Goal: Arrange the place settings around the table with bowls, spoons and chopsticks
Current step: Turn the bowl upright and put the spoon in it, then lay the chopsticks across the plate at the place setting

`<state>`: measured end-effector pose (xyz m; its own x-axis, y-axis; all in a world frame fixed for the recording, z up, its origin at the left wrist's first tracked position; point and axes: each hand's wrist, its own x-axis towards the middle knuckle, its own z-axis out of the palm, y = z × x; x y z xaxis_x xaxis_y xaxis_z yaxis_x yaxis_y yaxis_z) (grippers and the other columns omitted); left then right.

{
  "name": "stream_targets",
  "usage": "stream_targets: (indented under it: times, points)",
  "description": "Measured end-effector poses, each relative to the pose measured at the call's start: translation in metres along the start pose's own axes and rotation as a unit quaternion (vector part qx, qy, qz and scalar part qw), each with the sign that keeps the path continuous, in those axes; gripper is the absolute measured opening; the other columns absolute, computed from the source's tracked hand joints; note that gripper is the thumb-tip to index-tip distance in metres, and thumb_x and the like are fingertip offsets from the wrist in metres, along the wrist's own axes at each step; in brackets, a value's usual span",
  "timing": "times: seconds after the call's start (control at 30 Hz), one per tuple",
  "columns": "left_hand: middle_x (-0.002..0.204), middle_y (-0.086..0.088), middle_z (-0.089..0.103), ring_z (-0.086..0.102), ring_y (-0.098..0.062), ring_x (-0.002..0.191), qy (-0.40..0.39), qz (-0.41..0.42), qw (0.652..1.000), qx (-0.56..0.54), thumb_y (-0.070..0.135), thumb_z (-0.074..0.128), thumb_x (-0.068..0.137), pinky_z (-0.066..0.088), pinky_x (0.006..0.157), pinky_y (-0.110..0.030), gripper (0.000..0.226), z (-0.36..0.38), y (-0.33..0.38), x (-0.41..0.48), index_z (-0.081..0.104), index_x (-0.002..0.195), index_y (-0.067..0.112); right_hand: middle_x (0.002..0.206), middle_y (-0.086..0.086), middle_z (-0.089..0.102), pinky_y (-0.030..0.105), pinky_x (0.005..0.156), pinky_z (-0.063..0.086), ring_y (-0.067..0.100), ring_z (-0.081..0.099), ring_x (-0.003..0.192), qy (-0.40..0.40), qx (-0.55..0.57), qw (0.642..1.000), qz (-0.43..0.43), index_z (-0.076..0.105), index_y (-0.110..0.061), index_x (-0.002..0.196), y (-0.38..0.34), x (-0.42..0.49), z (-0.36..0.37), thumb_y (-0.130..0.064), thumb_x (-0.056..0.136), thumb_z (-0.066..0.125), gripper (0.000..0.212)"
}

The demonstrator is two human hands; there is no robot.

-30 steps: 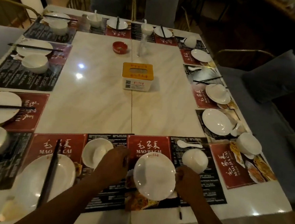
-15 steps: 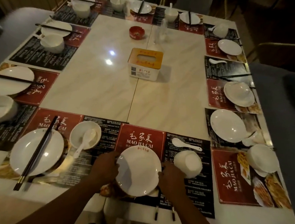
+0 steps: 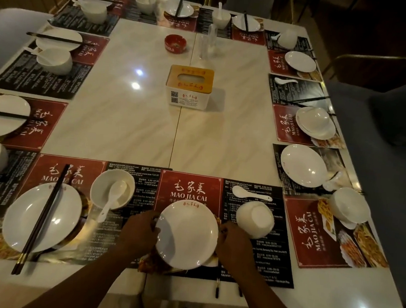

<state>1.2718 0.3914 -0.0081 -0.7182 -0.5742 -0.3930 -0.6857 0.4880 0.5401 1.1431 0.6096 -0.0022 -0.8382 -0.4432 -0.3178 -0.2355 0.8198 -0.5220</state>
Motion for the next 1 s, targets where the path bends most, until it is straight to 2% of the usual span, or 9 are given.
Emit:
stream_targets:
  times: [0.07, 0.17, 0.27, 0.43, 0.57, 0.67, 0.77, 0.87, 1.0]
  points:
    - [0.111, -0.002, 0.070, 0.066, -0.018, 0.100, -0.003, 0.000, 1.000, 0.003, 0.017, 0.072, 0.086, 0.054, 0.085, -0.029, 0.040, -0.001, 0.000, 0.000, 0.062, 0.125, 0.019, 0.076, -0.016, 0.053, 0.017, 0.064, 0.045, 0.005, 0.056, 0.074, -0.005, -0.026, 1.000, 0.015, 0.052, -0.026, 0.085, 0.003, -0.009, -0.003, -0.019, 0.092, 0.061, 0.014]
    - [0.113, -0.002, 0.070, 0.066, -0.019, 0.102, -0.008, 0.006, 1.000, 0.013, 0.018, 0.072, 0.087, 0.054, 0.086, -0.030, 0.040, -0.002, 0.000, 0.000, 0.062, 0.125, 0.018, 0.090, -0.011, 0.060, 0.022, 0.075, 0.052, 0.010, 0.063, 0.088, -0.026, -0.067, 0.997, 0.015, 0.055, -0.025, 0.100, 0.009, -0.027, 0.001, -0.026, 0.089, 0.066, 0.016]
    - [0.113, -0.002, 0.069, 0.065, -0.018, 0.101, -0.010, 0.012, 1.000, 0.021, 0.019, 0.070, 0.087, 0.054, 0.081, -0.027, 0.037, -0.004, 0.003, -0.001, 0.062, 0.124, 0.018, 0.098, -0.006, 0.067, 0.027, 0.079, 0.056, 0.011, 0.066, 0.091, -0.022, -0.073, 0.997, 0.009, 0.056, -0.022, 0.113, 0.012, -0.039, 0.012, -0.030, 0.089, 0.067, 0.027]
    - [0.108, 0.001, 0.066, 0.061, -0.013, 0.097, 0.025, 0.040, 0.998, 0.031, 0.017, 0.068, 0.087, 0.049, 0.081, -0.023, 0.026, -0.009, 0.009, -0.005, 0.065, 0.113, 0.020, 0.099, -0.001, 0.069, 0.025, 0.084, 0.054, 0.015, 0.067, 0.096, -0.018, -0.068, 0.997, 0.030, 0.063, -0.016, 0.106, 0.011, -0.041, 0.018, -0.025, 0.091, 0.067, 0.018]
    - [0.102, 0.003, 0.067, 0.062, -0.012, 0.095, 0.043, 0.064, 0.997, 0.017, 0.018, 0.067, 0.090, 0.045, 0.076, -0.017, 0.022, -0.009, 0.022, -0.005, 0.067, 0.111, 0.019, 0.084, -0.005, 0.066, 0.019, 0.072, 0.051, 0.010, 0.065, 0.082, -0.014, -0.030, 0.997, 0.064, 0.064, -0.019, 0.089, 0.009, -0.043, 0.008, -0.022, 0.090, 0.068, 0.006]
    - [0.108, 0.004, 0.071, 0.065, -0.010, 0.097, 0.030, 0.080, 0.996, 0.005, 0.028, 0.066, 0.092, 0.049, 0.084, -0.021, 0.029, -0.004, 0.032, -0.003, 0.067, 0.119, 0.018, 0.070, -0.014, 0.054, 0.009, 0.056, 0.039, 0.002, 0.054, 0.066, 0.000, -0.014, 0.999, 0.041, 0.054, -0.025, 0.076, 0.000, -0.047, 0.003, -0.019, 0.086, 0.072, 0.022]
    - [0.108, 0.004, 0.073, 0.066, -0.006, 0.093, -0.009, 0.102, 0.995, -0.008, 0.037, 0.060, 0.095, 0.051, 0.086, -0.022, 0.028, 0.003, 0.046, -0.001, 0.071, 0.114, 0.020, 0.080, -0.010, 0.064, 0.008, 0.060, 0.043, 0.004, 0.059, 0.071, -0.002, -0.013, 1.000, 0.023, 0.063, -0.024, 0.091, -0.019, -0.052, 0.006, -0.023, 0.084, 0.072, 0.011]
    - [0.091, 0.006, 0.074, 0.065, -0.003, 0.077, -0.039, 0.096, 0.994, -0.033, 0.044, 0.057, 0.095, 0.053, 0.080, -0.025, 0.030, 0.006, 0.058, -0.001, 0.075, 0.103, 0.021, 0.091, -0.004, 0.072, 0.022, 0.074, 0.054, 0.010, 0.067, 0.084, -0.013, -0.017, 1.000, -0.007, 0.066, -0.020, 0.108, -0.034, -0.054, 0.018, -0.031, 0.084, 0.068, 0.026]
    - [0.086, 0.003, 0.076, 0.070, -0.003, 0.067, -0.057, 0.085, 0.991, -0.082, 0.033, 0.064, 0.094, 0.056, 0.072, -0.023, 0.022, 0.009, 0.065, -0.003, 0.075, 0.102, 0.016, 0.100, -0.004, 0.071, 0.021, 0.079, 0.050, 0.012, 0.065, 0.095, -0.015, -0.005, 0.999, -0.047, 0.066, -0.022, 0.113, -0.043, -0.057, 0.027, -0.030, 0.087, 0.066, 0.027]
